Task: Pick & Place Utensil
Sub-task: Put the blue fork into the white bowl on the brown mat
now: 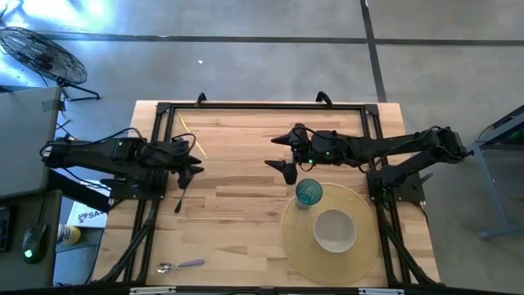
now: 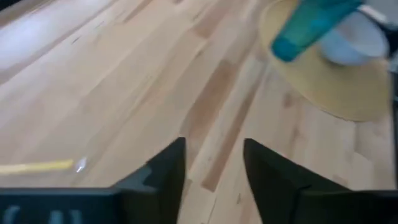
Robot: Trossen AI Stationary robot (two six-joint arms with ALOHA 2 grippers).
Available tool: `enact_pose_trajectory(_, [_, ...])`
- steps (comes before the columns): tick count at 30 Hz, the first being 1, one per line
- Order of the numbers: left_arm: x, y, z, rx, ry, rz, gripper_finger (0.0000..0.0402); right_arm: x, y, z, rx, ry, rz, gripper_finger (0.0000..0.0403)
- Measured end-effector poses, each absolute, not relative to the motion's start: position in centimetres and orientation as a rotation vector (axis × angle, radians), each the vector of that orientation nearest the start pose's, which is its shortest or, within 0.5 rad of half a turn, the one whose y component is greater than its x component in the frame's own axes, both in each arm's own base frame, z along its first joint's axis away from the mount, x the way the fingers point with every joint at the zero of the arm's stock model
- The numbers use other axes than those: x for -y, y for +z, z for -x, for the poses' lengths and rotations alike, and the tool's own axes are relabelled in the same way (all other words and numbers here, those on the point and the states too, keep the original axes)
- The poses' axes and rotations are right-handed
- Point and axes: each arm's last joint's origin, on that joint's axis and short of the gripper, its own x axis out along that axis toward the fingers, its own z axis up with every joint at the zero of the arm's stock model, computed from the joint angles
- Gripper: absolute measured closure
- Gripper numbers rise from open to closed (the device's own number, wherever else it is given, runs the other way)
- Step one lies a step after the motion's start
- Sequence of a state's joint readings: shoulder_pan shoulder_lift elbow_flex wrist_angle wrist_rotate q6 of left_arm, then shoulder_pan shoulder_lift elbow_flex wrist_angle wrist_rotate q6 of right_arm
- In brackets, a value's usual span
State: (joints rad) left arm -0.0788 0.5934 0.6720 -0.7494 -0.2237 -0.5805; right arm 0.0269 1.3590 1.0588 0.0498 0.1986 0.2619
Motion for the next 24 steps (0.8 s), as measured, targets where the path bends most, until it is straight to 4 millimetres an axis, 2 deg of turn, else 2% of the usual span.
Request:
enact_pose_trajectory(4, [0.2,26.8,-12.0,-0.619,0.383,0.46,0.0208,-0.3,32.3,-30.9,-0.225,-0.203,-0.232,0.0029])
enact_pose_trajectory(13, [0.2,26.1,-12.6,-0.677,0.426,0.515,0.0205,-0.3,32.3,-30.9,-0.225,-0.203,-0.232,0.0029])
enact_pose_trajectory(15, [0.3,25.8,-12.7,-0.724,0.43,0.542,0.0204,-0.3,32.3,-30.9,-0.225,-0.203,-0.231,0.0029])
enact_pose_trajectory(19, [0.3,24.3,-12.8,-0.872,0.558,0.617,0.0193,-0.3,32.3,-30.9,-0.227,-0.201,-0.215,0.0029])
enact_pose_trajectory(24, [0.4,22.4,-13.2,-1.074,0.741,0.651,0.0148,-0.3,32.3,-30.9,-0.228,-0.199,-0.198,0.0029])
